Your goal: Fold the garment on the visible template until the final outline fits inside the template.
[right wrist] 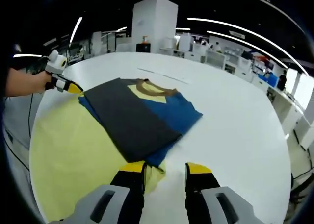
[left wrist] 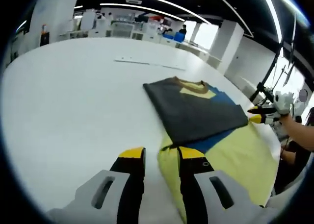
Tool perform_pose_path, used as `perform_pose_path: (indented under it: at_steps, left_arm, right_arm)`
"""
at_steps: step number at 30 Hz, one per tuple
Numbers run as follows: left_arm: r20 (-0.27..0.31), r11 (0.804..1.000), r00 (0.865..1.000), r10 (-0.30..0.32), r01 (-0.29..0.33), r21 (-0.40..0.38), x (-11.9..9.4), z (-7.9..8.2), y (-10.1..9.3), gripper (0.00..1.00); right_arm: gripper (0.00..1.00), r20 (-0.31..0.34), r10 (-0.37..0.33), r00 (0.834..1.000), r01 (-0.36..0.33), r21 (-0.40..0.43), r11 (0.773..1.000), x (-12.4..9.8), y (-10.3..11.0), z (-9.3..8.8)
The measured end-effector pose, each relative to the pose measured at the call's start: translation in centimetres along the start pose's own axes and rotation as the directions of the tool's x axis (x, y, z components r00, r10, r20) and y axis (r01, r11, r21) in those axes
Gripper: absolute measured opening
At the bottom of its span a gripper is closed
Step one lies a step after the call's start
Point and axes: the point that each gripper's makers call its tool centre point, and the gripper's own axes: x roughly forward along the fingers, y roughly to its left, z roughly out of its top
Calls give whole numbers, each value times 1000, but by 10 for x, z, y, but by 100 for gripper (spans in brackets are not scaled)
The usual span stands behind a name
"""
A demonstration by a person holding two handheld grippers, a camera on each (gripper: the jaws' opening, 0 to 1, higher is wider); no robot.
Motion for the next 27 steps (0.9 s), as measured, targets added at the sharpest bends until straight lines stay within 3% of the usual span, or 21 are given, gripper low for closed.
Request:
perform_pose_path:
  at_steps: [4,11,16,27]
  left_arm:
    - [19,1000,1000,-19,19,-12,-3,4,-7,41]
    - [43,998,999,-31,29,47,-10,13,-17,57]
    - [27,992,999,-42,39,123,-16,12,-28,61]
    - [20,979,998,-62,57,193,-29,15,-39,61]
  right_arm:
    - [45,13,1,1000,-1,18,1000,-1,2,2]
    - [59,44,14,999,-17,64,998,-10,8,9]
    - [61,59,23,998,-29,92,995,-20,11,12]
    - [59,80,39,996,-50,133,990,-42,22,15]
